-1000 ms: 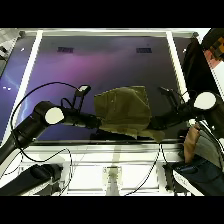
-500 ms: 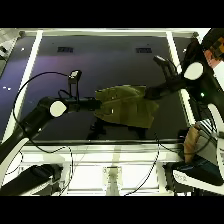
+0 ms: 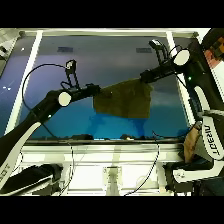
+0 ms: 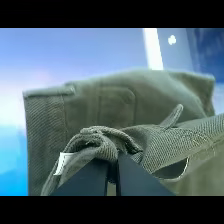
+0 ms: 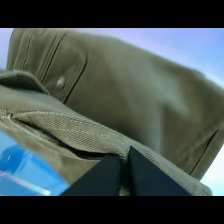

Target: Fold the clothes and pants, and hang the long-sleeved shirts on hangers.

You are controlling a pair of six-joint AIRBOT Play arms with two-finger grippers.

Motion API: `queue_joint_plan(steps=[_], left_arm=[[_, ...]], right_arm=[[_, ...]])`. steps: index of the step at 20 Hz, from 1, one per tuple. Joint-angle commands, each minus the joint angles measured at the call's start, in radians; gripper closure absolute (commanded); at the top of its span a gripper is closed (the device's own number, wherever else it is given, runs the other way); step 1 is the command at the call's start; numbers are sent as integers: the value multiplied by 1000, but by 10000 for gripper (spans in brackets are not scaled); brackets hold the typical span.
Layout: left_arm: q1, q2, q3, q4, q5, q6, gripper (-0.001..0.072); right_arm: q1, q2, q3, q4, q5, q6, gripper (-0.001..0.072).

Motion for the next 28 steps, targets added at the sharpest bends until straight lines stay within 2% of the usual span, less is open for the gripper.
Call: queue_joint_plan(steps=[1,2,3,5,7,8,9,10,11,12,13,16,18,21,24,28], left_arm=[[7,-75,17,-4,104,-1,610],[7,-79,17,-3,107,0,426],[11,-81,17,-3,127,-1,316],[19,-80,17,-4,179,-1,316],[22,-80,17,-4,214,-1,316],[26,-80,18,-4,216,-1,316],[26,-76,18,-4,216,-1,320],[26,-66,18,-3,216,0,382],[26,-48,18,-3,216,0,493],[26,-22,18,-3,216,1,605],[29,14,18,1,216,17,688],[37,153,18,0,183,130,688],[46,266,18,0,71,154,689],[47,454,18,0,-130,284,689],[48,613,18,0,-236,289,688],[48,722,18,-4,-266,277,688]], right_arm=[[0,-56,14,19,-132,-13,331],[0,-60,14,19,-142,-13,226],[0,-60,14,18,-161,-13,204],[0,-58,14,18,-195,-13,204],[0,-58,14,18,-224,-13,153],[0,-56,14,18,-229,-13,155],[0,-55,14,18,-223,-13,168],[0,-51,14,17,-211,-13,179],[-1,-48,14,16,-186,-13,344],[-3,-42,16,4,-152,-13,633],[-9,-37,19,-8,-114,-13,694],[-53,-31,56,36,40,3,696],[-126,-11,38,219,46,-24,697],[-272,29,-89,549,97,-138,698],[-381,92,-337,703,146,-212,697],[-418,103,-497,712,236,-220,693]])
